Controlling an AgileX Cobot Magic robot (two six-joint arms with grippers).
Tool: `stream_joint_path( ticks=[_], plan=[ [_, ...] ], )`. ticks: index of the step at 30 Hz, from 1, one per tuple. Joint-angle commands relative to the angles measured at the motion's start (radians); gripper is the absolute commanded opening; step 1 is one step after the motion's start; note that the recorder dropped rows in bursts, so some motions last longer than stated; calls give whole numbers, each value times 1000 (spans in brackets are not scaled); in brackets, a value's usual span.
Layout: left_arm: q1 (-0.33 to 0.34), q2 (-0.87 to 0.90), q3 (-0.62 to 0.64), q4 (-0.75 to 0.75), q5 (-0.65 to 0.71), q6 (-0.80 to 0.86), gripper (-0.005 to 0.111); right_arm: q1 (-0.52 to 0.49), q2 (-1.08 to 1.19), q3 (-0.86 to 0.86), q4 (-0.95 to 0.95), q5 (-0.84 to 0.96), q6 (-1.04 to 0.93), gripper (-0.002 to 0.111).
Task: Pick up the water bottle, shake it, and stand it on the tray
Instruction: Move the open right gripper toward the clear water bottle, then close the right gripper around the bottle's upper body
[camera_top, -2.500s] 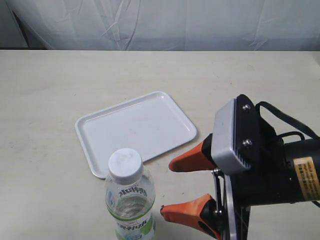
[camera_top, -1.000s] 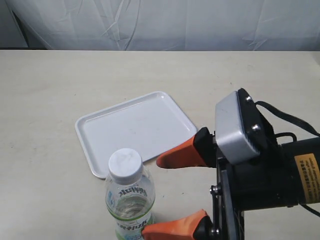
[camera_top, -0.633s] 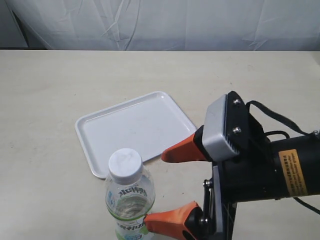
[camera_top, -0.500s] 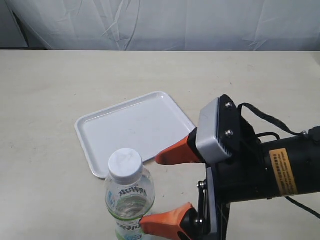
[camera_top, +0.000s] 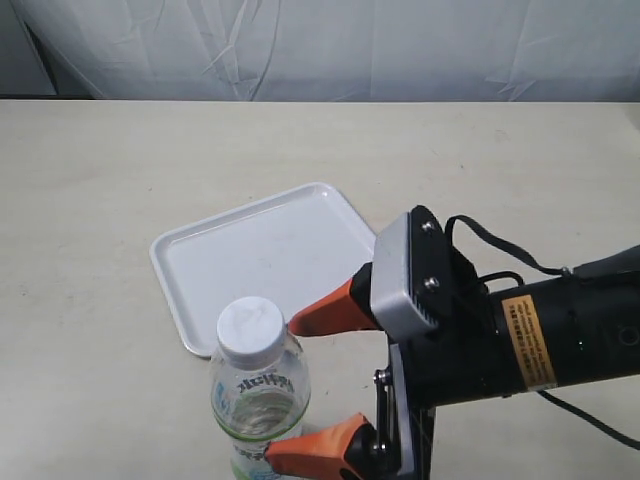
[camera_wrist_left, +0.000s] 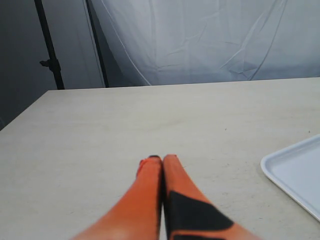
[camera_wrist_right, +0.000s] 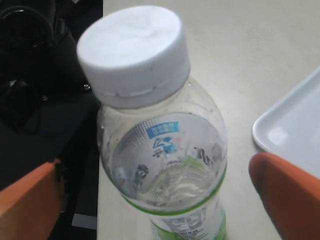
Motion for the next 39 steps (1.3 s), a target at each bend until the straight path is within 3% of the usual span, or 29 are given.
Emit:
stream_joint_path(
  ticks=[1,39],
  plan=[
    [1,-5,2,1,-4,-8,0,1,33,2,58,-26,-72,105],
    [1,-5,2,1,-4,-8,0,1,204,2,217,-253,-262,105]
  ],
)
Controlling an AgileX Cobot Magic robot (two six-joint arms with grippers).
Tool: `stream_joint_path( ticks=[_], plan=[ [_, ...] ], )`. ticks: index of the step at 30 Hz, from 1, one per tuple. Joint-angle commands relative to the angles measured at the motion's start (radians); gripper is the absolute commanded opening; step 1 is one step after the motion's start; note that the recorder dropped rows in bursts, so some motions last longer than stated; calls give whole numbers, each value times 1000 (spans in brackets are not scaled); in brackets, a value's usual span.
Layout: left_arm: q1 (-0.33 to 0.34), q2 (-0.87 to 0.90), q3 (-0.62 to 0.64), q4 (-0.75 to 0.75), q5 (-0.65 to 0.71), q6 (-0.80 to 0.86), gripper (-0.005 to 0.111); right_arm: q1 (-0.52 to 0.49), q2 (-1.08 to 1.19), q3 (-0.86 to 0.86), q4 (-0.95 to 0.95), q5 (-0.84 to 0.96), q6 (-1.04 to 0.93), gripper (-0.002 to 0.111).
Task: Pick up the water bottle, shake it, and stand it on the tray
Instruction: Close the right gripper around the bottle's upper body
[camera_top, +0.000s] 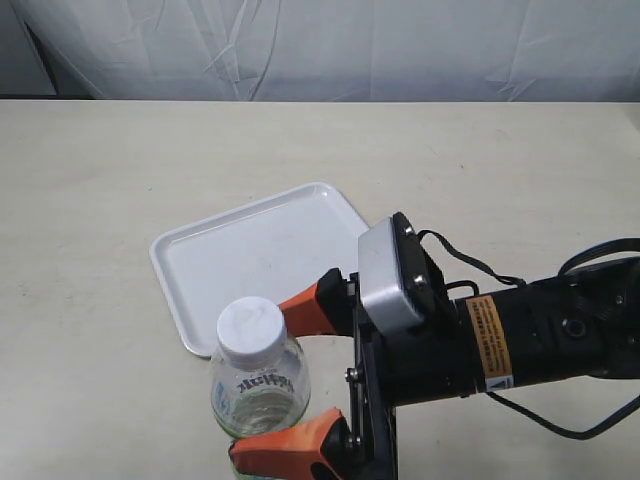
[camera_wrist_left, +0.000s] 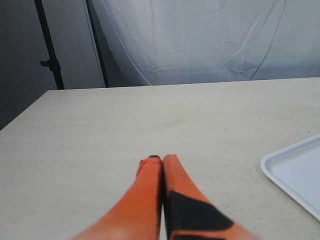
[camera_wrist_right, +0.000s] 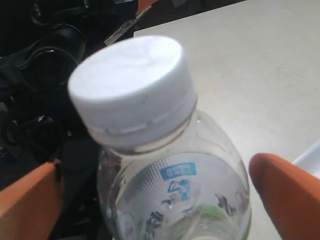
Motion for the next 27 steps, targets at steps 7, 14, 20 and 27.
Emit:
stream_joint_path(
  ticks=[7,14,20,27],
  plan=[
    [1,-5,2,1,-4,-8,0,-1,2,2,8,-26,-11,105],
    [1,-5,2,1,-4,-8,0,96,2,2,90,52,-64,105],
    [1,-5,2,1,-4,-8,0,151,2,2,257,121,-129,105],
    [1,-5,2,1,-4,-8,0,151,2,2,325,188,-125,92]
  ],
)
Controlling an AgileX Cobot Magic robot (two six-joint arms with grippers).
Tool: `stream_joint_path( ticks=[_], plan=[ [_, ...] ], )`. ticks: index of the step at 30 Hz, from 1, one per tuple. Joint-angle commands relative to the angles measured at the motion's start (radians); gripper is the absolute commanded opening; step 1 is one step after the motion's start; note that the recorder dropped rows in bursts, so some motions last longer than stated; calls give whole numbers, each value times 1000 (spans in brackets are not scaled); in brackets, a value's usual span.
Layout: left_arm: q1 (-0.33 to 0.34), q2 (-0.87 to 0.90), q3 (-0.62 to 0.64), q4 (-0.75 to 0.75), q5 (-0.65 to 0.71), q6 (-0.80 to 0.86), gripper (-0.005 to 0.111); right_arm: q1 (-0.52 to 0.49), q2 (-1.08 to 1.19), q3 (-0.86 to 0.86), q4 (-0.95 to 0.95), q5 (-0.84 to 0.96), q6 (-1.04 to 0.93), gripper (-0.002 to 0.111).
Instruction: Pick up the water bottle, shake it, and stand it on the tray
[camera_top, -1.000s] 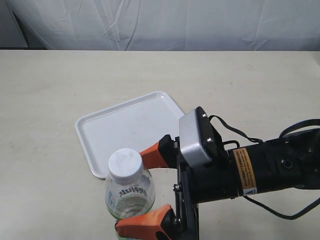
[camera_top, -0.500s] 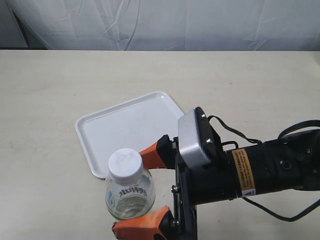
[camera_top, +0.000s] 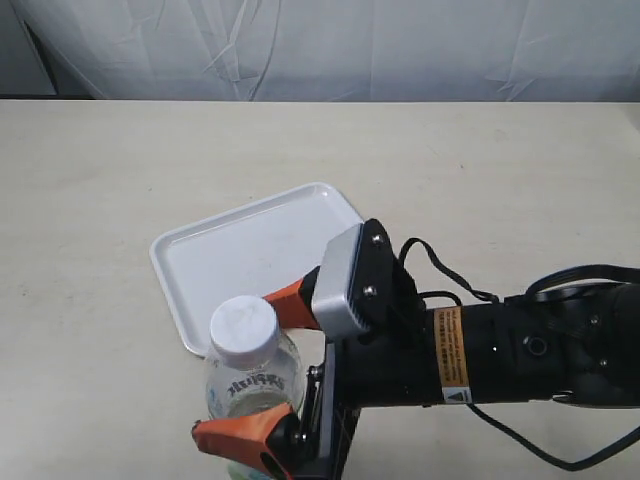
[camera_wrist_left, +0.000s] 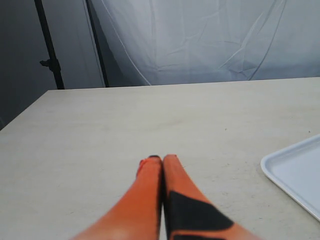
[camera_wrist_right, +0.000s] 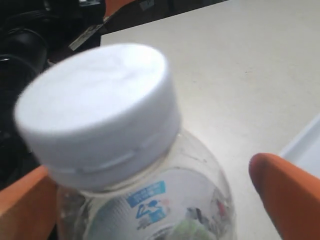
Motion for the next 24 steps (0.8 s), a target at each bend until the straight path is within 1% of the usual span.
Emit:
stream_joint_path(
  ticks=[1,2,3,4,5,6,9,10,12,13,14,15,16,17,18,20,24],
  plan=[
    [1,-5,2,1,-4,-8,0,2,0,2,43,37,-9,82],
    [1,-5,2,-1,-2,-8,0,2,0,2,35,37,-9,72],
    [1,-5,2,-1,-2,-8,0,2,0,2,19,37,-9,57],
    [1,-5,2,-1,-4,-8,0,2,0,2,-12,37,-9,21],
    [1,-5,2,-1,-4,-8,0,2,0,2,-21,37,-9,5],
    [1,-5,2,-1,-4,-8,0,2,-2,2,-25,33,4,1],
    [1,-5,2,-1,-4,-8,0,-1,-49,2,-15,33,2,-1],
    [1,-5,2,-1,-4,-8,0,0,-92,-9,31,74,-8,-1],
    [1,-5,2,1,-4,-8,0,0,-196,-70,97,219,-13,-1],
    [1,-5,2,1,-4,-8,0,0,-259,-132,163,345,-13,-1],
    [1,-5,2,1,-4,-8,0,0,-291,-173,205,412,-25,-1],
    [1,-5,2,1,-4,-8,0,0,-334,-250,267,528,-84,-1],
    [1,-5,2,1,-4,-8,0,0,-348,-298,278,568,-106,-1],
    [1,-5,2,1,-4,-8,0,0,-350,-356,281,608,-122,-1],
    [1,-5,2,1,-4,-8,0,0,-336,-375,281,614,-131,-1],
    [1,-5,2,1,-4,-8,0,0,-257,-385,281,620,-137,-1],
    [1,-5,2,1,-4,-8,0,0,-77,-381,281,732,-135,-1]
  ],
)
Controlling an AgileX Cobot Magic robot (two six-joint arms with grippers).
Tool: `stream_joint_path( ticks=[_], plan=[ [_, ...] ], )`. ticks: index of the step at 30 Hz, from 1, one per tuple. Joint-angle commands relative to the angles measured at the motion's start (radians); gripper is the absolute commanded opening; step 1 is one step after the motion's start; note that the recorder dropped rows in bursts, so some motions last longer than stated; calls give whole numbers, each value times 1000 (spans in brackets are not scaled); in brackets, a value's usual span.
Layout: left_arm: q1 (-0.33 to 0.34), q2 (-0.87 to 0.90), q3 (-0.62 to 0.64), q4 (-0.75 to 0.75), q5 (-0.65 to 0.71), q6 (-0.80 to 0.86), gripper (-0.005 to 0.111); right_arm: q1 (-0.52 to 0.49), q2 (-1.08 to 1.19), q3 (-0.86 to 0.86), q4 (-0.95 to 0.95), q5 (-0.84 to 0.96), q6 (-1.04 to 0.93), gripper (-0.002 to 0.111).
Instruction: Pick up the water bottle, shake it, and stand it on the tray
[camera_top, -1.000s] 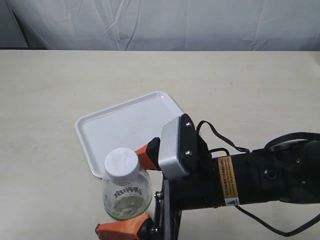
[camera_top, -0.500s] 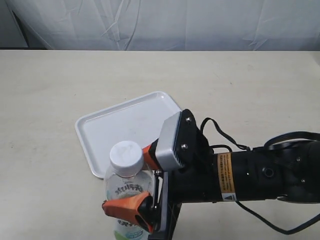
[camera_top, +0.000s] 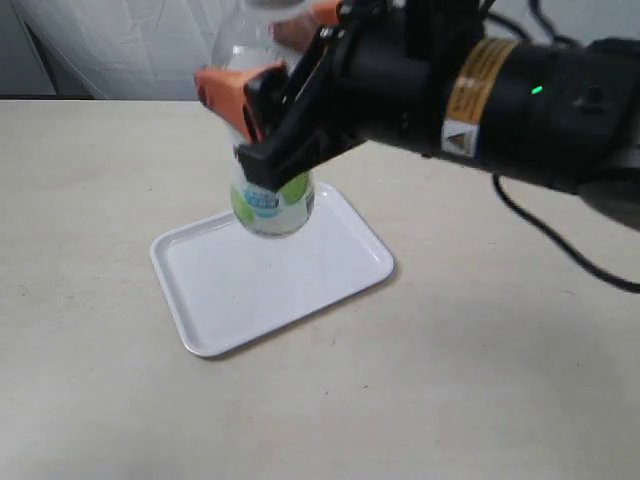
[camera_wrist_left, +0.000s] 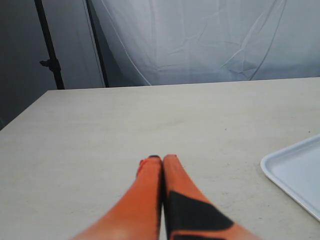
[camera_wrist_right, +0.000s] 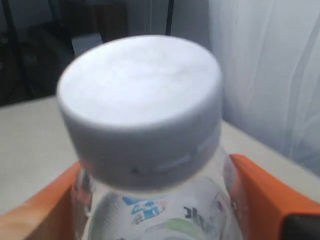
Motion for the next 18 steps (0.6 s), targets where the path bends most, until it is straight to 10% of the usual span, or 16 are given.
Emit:
stream_joint_path(
  ticks=[1,12,18],
  plan=[
    [1,-5,2,1,-4,-8,0,-2,178,2,6,110,-8,-1],
    [1,-5,2,1,-4,-8,0,9,-73,-92,6,-3,-15,-1],
    [1,-5,2,1,-4,-8,0,9,5,-87,14,259,8,-1]
  ],
)
